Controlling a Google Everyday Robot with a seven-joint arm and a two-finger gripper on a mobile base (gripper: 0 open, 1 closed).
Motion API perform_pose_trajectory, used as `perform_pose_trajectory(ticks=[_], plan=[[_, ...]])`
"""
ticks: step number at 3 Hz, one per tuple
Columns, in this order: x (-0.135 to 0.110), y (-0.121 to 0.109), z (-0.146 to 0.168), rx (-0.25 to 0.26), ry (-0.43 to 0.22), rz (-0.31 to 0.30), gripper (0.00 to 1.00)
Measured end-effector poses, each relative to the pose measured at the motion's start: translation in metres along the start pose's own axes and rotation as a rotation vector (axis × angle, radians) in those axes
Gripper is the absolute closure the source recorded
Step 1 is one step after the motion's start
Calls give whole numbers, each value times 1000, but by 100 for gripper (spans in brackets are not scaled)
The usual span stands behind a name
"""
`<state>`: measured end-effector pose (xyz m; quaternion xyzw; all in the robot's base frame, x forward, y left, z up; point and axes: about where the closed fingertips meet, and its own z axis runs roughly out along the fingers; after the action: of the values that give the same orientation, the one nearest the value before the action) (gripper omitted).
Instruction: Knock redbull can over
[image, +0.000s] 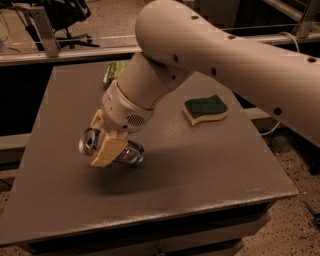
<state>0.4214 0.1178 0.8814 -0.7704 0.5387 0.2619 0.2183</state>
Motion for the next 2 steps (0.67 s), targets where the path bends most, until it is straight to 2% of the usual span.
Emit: perform_pose_trajectory(ticks=[2], plan=[[-7,10,23,-17,7,-8,13]])
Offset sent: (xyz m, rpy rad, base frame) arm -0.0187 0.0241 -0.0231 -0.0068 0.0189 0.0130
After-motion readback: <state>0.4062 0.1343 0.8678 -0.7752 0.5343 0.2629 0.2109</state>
